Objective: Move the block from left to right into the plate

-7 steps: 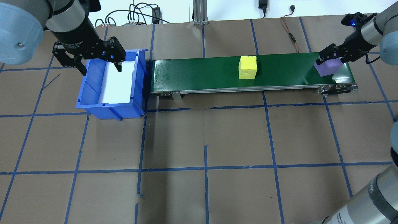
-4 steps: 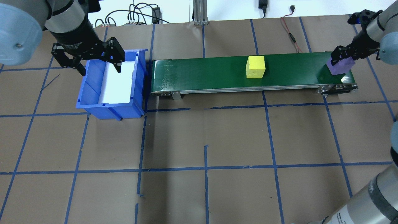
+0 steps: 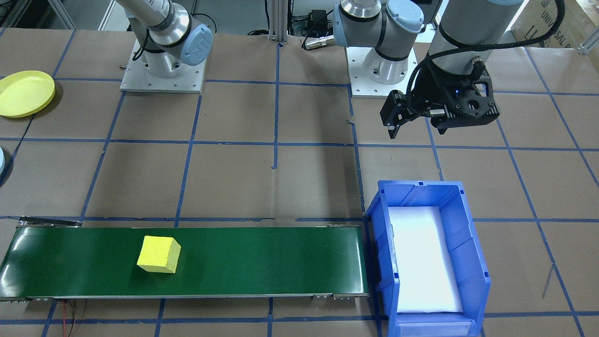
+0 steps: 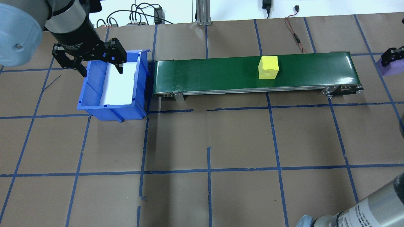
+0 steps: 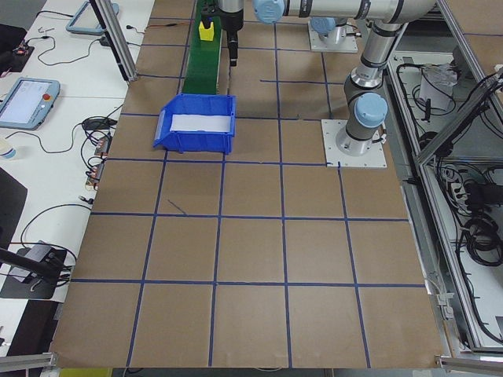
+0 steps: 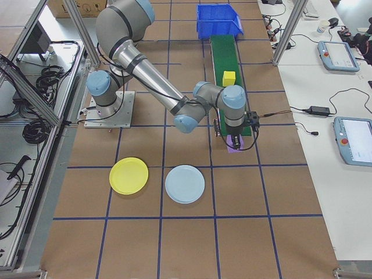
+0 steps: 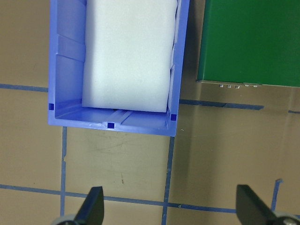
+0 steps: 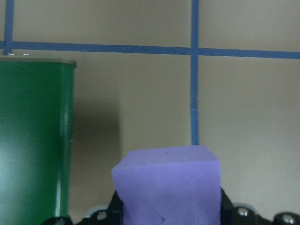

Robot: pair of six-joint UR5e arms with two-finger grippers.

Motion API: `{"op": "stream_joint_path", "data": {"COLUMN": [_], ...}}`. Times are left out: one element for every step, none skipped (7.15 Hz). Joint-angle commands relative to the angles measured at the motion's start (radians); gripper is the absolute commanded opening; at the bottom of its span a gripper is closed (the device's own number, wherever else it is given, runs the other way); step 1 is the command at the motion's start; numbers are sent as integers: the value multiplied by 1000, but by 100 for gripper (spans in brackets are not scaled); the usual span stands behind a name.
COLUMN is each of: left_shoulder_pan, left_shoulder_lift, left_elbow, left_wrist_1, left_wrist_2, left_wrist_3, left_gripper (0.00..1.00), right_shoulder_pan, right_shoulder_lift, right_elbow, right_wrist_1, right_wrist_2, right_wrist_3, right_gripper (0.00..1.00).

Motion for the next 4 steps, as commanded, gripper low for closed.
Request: {"op": "stream_joint_path", "data": {"left_shoulder_pan": [1,1,1,1], "left_shoulder_lift": [0,0,0,0], "left_elbow": [-2,-3,-3,-3], "left_wrist_1": [0,0,0,0], "left_wrist_2": [-2,-2,-2,-2], "left_wrist_3": [0,0,0,0], "left_gripper": [100,100,100,100], "right_shoulder_pan": [-158,-228,-326,-338], "right_shoulder_lift": [-9,-10,-13,-29], "right_elbow": [39,88,110,113], "right_wrist_1": [8,7,7,11], "right_wrist_2": [-7,-13,2,-8], "right_wrist_3": [-145,-204,-247,-252], "right_gripper": [30,28,28,28]}}
